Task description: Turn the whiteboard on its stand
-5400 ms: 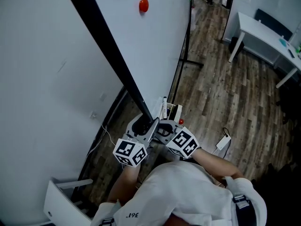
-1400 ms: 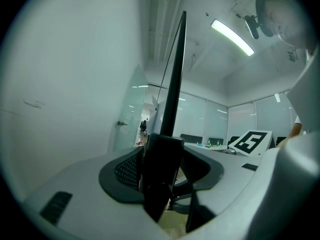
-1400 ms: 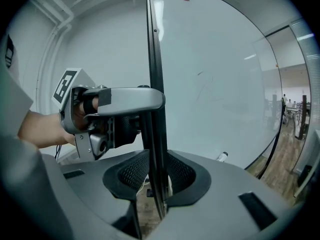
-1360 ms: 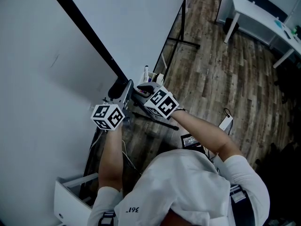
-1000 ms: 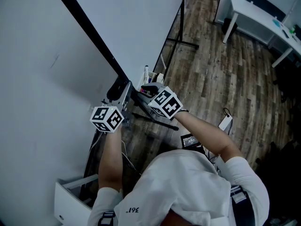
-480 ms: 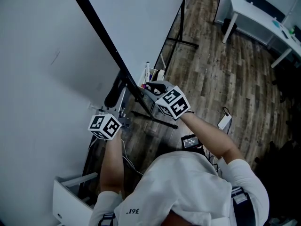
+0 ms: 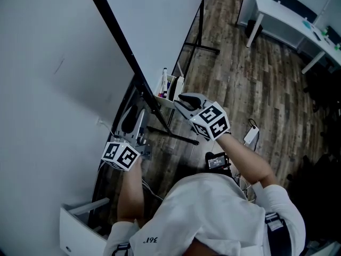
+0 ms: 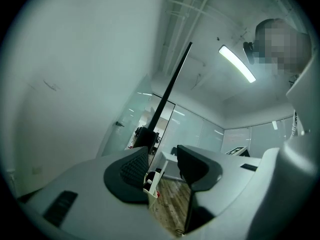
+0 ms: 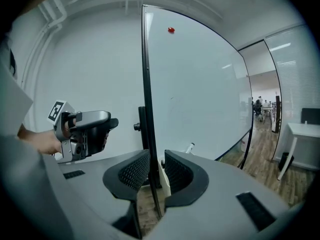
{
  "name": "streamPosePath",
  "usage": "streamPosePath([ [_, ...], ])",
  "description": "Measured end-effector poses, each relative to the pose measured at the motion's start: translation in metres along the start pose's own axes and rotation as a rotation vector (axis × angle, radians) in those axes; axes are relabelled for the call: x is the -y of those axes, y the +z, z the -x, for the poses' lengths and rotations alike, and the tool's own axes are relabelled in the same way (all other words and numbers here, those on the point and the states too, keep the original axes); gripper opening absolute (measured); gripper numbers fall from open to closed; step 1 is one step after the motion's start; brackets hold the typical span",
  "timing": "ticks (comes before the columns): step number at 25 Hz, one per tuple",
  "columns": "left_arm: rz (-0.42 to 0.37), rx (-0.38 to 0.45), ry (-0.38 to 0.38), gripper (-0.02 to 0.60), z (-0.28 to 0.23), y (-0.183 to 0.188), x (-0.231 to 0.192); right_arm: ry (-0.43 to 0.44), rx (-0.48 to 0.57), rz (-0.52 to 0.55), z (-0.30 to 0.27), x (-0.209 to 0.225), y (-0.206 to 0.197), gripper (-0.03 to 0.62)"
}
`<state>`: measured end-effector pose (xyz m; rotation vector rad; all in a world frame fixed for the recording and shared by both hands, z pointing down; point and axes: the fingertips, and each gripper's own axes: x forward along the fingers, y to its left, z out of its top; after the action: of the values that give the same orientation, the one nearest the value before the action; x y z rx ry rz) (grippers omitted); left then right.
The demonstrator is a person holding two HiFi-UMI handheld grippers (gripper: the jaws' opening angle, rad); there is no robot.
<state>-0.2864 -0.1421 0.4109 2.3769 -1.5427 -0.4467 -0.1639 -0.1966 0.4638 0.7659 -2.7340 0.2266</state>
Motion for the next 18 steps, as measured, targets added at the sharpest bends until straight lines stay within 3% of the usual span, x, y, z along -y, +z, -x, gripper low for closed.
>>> streamPosePath([
  [10, 0.071, -0.013, -0.054, 0.106, 0.015, -0.014, 0.025, -0.049, 0.024, -0.034, 0.035, 0.003, 0.0, 0.107],
  [18, 0.053, -0.015, -0.024, 0.066, 0.023, -0.02, 0.057, -0.032, 0.072, -0.042, 0.074, 0.016, 0.004, 0.104],
])
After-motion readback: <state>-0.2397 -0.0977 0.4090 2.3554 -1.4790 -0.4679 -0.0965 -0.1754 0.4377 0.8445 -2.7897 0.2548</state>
